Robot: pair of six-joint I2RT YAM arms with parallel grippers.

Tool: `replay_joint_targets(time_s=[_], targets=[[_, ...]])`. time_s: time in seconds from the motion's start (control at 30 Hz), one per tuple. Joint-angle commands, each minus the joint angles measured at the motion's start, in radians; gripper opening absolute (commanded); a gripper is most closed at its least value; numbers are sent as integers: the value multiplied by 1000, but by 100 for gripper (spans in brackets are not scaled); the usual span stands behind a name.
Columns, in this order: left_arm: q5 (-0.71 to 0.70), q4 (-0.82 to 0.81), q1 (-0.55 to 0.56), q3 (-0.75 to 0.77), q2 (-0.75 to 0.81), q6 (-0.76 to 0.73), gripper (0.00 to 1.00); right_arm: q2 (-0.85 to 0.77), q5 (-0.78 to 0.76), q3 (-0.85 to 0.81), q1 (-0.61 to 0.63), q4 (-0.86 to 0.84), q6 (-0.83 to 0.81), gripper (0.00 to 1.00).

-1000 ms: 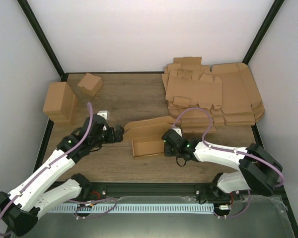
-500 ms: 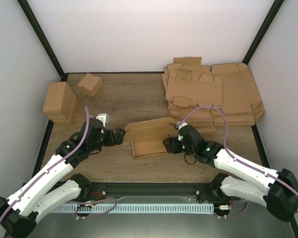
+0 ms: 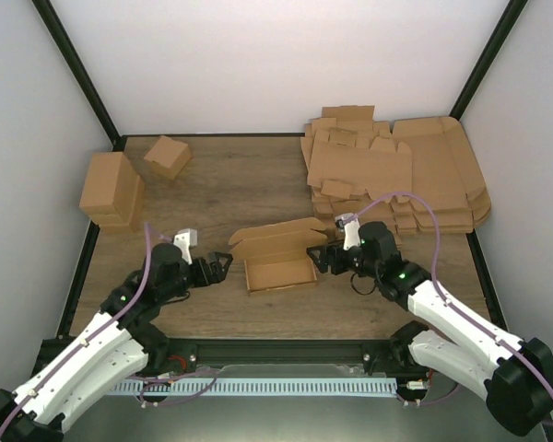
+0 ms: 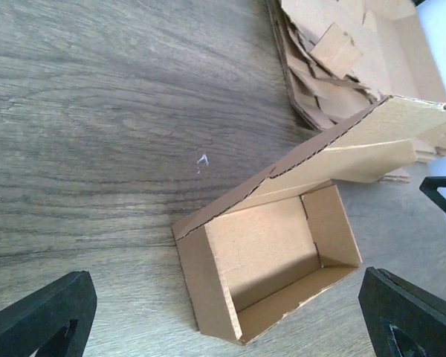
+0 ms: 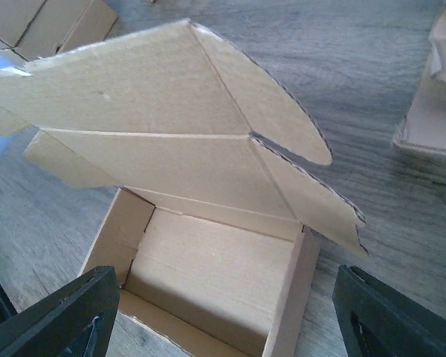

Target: Fold the paper box

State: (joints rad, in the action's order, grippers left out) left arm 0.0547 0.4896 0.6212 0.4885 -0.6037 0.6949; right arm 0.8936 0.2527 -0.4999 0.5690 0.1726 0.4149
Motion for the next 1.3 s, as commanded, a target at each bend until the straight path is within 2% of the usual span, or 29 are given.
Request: replay_joint_targets(time_s=[0.0,0.17,0.4,0.67,0.93,1.27], targets=[[34,-109,-3,-72,52,72,100,-5,49,-18,-27,-48,-66,83],[94,-208,-2,-119,1,87,95,50,37,-22,-28,-55,-75,83],[71,-237,-2,-59,-129,24,90,96,-88,-45,-30,-57,-84,83],[99,-278,-2,-1,-275,-57,73,204,-39,-121,-49,-61,-163,84],[115,-299,-1,18,-314,-65,54,257,-15,-132,-52,-71,-170,82],[148,-298,10,43,-365,-55,46,291,39,-169,-52,-40,-209,74]])
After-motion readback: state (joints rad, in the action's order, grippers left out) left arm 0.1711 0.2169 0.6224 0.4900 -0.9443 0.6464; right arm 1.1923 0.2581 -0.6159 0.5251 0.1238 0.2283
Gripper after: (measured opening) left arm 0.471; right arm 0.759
